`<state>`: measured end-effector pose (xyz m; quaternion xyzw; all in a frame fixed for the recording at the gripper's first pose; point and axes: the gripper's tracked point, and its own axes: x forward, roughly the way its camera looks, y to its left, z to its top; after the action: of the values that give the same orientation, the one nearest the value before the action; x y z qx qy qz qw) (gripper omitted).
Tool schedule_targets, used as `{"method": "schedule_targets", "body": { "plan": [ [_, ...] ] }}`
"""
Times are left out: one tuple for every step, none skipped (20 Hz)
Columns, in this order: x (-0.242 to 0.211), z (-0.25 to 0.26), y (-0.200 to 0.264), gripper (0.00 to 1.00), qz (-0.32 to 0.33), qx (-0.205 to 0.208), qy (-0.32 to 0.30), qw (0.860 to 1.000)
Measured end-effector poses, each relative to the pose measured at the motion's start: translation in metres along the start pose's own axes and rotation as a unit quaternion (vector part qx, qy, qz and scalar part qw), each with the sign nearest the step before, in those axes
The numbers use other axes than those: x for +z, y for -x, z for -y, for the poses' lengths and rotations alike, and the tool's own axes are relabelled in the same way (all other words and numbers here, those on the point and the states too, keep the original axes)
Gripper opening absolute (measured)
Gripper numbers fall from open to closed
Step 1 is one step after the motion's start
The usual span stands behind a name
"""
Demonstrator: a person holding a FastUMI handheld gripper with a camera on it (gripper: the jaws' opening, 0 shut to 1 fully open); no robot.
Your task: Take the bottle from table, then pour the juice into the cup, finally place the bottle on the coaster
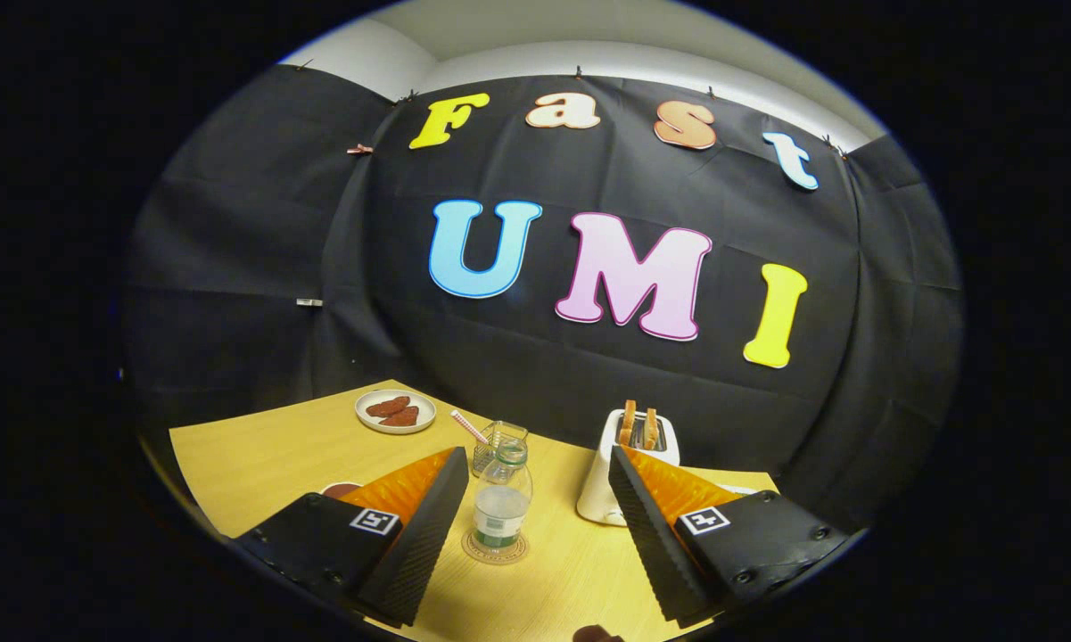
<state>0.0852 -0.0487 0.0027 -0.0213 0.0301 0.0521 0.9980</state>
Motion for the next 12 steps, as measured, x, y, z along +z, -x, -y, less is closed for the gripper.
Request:
{"method": "schedule_targets", "body": {
  "plan": [
    [0.005,0.003,0.015,0.97,0.0,-0.012,-0.002,1.0],
    [0.017,0.01,0.029,0.98,0.006,-0.027,-0.001,1.0],
    [0.023,0.016,0.045,0.98,0.013,-0.042,-0.001,0.999],
    [0.024,0.021,0.061,0.97,0.017,-0.054,-0.002,0.998],
    [0.02,0.024,0.078,0.98,0.019,-0.066,-0.002,0.998],
    [0.02,0.029,0.094,0.98,0.021,-0.078,-0.006,0.997],
    [0.021,0.032,0.109,0.98,0.023,-0.085,-0.009,0.996],
    [0.021,0.035,0.121,0.97,0.026,-0.091,-0.009,0.995],
    [0.019,0.038,0.131,0.97,0.025,-0.098,-0.003,0.995],
    [0.017,0.041,0.14,0.97,0.022,-0.104,0.005,0.994],
    [0.013,0.043,0.146,0.97,0.017,-0.108,0.005,0.994],
    [0.011,0.042,0.151,0.97,0.012,-0.107,-0.004,0.994]
  ]
}}
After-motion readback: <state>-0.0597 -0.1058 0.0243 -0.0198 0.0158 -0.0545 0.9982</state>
